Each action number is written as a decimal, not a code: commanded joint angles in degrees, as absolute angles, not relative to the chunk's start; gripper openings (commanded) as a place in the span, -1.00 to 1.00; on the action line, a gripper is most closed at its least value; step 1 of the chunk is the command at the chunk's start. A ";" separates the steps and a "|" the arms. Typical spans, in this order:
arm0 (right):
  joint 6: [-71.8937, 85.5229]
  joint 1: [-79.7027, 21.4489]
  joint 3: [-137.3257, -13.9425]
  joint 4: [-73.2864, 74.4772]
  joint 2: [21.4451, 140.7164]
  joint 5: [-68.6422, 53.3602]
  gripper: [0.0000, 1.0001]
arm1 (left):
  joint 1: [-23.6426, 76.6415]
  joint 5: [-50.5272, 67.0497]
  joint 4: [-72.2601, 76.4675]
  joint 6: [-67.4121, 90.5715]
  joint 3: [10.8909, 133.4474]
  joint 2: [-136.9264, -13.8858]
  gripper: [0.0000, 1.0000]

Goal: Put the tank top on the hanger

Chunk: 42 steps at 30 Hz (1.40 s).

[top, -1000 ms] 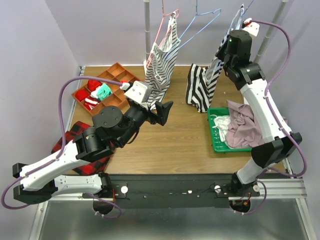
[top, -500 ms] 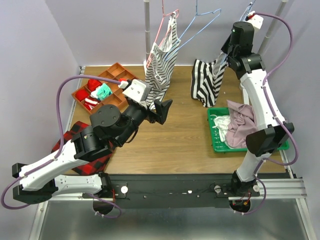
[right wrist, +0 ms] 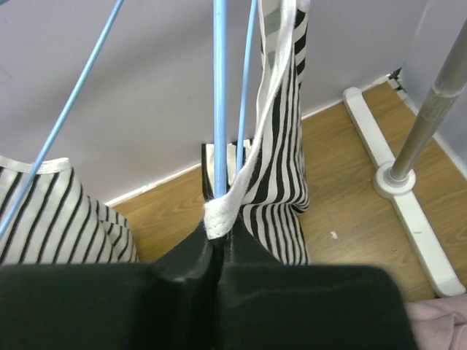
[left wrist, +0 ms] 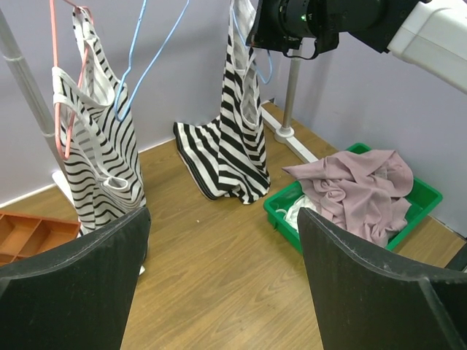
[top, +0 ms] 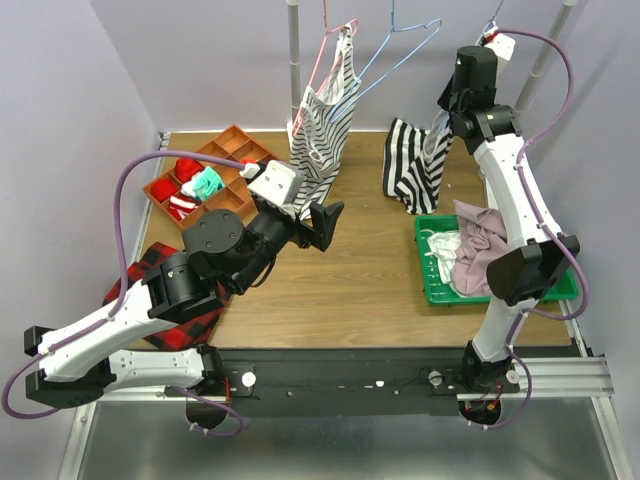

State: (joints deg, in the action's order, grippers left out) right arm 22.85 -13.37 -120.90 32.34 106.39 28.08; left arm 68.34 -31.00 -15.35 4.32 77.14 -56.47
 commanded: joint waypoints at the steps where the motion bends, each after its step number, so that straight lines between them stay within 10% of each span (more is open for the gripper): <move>1: 22.24 -12.92 -121.81 34.01 104.68 25.23 -0.56 | 68.47 -31.99 -15.47 4.74 77.78 -55.63 0.84; 15: 23.29 -12.92 -111.37 34.63 90.19 19.52 0.59 | 68.38 -32.78 -16.43 10.10 73.39 -54.49 0.98; 30: 29.79 -13.01 -64.40 25.60 55.13 -13.43 0.81 | 67.77 -33.13 -17.13 19.24 64.34 -52.30 0.98; 42: 37.18 -13.01 -35.25 14.94 46.06 -16.53 0.96 | 67.06 -29.88 -15.92 37.77 49.49 -56.25 0.98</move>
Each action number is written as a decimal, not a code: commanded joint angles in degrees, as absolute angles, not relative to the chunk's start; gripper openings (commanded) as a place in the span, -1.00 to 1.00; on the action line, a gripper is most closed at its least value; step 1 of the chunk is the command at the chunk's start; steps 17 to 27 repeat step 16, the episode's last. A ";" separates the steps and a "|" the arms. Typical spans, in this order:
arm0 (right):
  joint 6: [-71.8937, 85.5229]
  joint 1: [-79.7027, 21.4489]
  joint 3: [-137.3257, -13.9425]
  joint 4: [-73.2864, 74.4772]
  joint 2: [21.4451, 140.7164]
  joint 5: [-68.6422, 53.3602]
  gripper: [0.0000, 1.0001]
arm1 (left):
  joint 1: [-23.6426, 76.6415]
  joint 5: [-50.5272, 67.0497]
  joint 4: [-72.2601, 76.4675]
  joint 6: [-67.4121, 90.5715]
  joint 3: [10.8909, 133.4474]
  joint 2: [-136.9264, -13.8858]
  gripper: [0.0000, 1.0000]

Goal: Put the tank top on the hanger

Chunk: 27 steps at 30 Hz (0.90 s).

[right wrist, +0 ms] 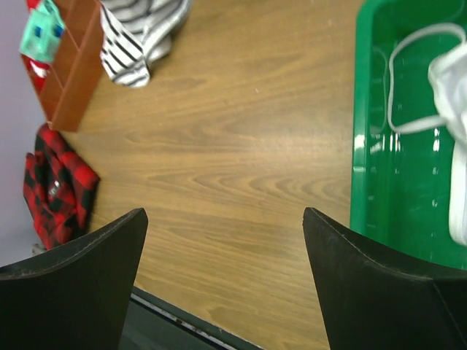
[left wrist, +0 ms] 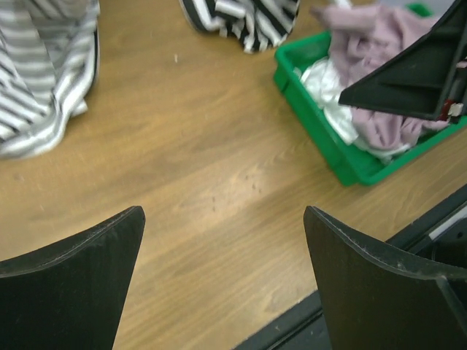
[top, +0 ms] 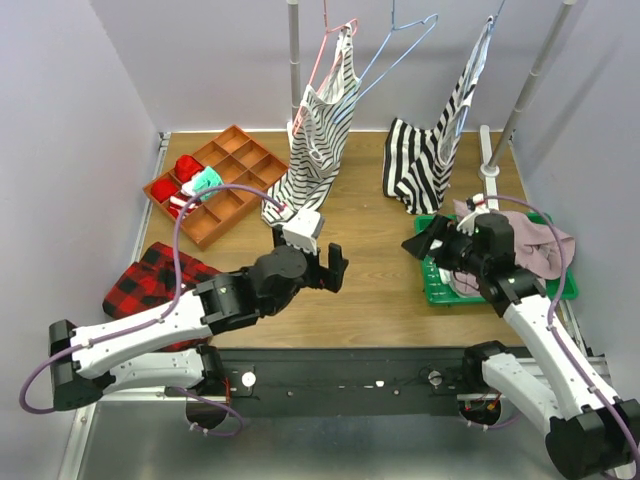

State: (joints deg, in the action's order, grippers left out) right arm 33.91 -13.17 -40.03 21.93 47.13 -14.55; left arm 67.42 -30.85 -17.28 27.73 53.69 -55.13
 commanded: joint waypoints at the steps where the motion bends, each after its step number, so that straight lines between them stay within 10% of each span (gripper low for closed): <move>1: 37.18 -13.01 -34.72 15.03 45.97 -15.65 1.00 | 67.15 -29.97 -15.39 39.62 48.53 -56.16 0.98; 27: 35.51 -13.01 -34.53 17.92 45.26 -9.24 1.00 | 66.88 -36.91 -15.56 47.11 41.92 -54.76 0.98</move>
